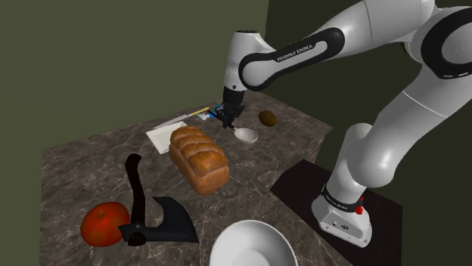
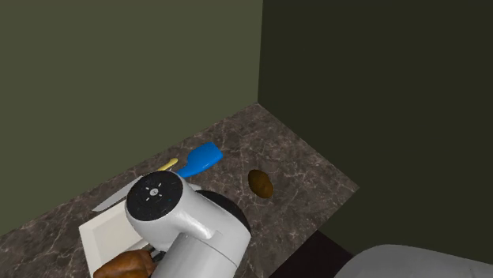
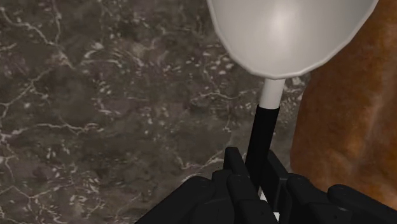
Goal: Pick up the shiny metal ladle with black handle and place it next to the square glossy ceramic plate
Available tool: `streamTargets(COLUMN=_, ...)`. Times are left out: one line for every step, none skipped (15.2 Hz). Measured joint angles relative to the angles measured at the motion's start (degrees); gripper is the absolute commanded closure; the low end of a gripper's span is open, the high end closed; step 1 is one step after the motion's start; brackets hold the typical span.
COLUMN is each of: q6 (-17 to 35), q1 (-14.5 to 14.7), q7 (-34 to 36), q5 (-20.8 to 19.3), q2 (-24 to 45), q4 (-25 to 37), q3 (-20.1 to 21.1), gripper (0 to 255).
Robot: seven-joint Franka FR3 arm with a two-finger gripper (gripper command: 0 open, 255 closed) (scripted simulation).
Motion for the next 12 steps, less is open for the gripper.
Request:
streamTargets(q6=0.6, q1=0.2, q7=0.6, q5=0.1, q2=0.1, q4=-0.5, q3=0.4, gripper=255)
streamTargets(q6=1.3, q1=0.4, q7=0.9, q5=0.1, q2=0.4, q4=-0.9, q3=0.6, gripper=255)
streamTargets(q6=2.0, q1=0.4, q7=1.0, q5=0.1, q2=0.7, q4=-1.3, q3=0.7, gripper=255)
streamTargets(q6=2.7, q1=0.4, q7=1.0, q5=0.2, q2=1.1, q4=-1.6, q3=0.7, gripper=255)
streamTargets(q6=3.4, q1=0.5, q7=1.0, q5=0.2, q2=1.4, q4=-2.0, q3=0.7, gripper=255)
streamTargets(q6=4.1, q1=0.4, q7=0.9, q5=0.2, q2=1.6, q4=-2.5, q3=0.7, gripper=255)
streamTargets(q6=5.1, q1=0.5, q7=0.9, q5=0.3, q2=2.0, q4=-3.1, q3=0.7, gripper=255)
streamTargets(q6=6.0, q1=0.5, q7=0.9, q5=0.3, q2=2.5, q4=-3.5, q3=0.7, gripper=255)
streamTargets(q6=6.7, q1=0.5, q7=0.9, q5=0.3, q2=2.9, q4=-3.8, q3=0.7, gripper=255)
streamTargets(q6=7.5, q1=0.5, q7=0.8, q5=0.4, q2=3.2, q4=-4.3, q3=0.7, gripper=255)
streamTargets(q6=8.4, q1=0.5, q7=0.8, q5=0.4, q2=3.8, q4=-4.6, q3=0.7, gripper=255)
streamTargets(q6=9.3, q1=0.5, q7=0.7, q5=0.5, q2=4.3, q4=-5.0, q3=0.7, gripper=255)
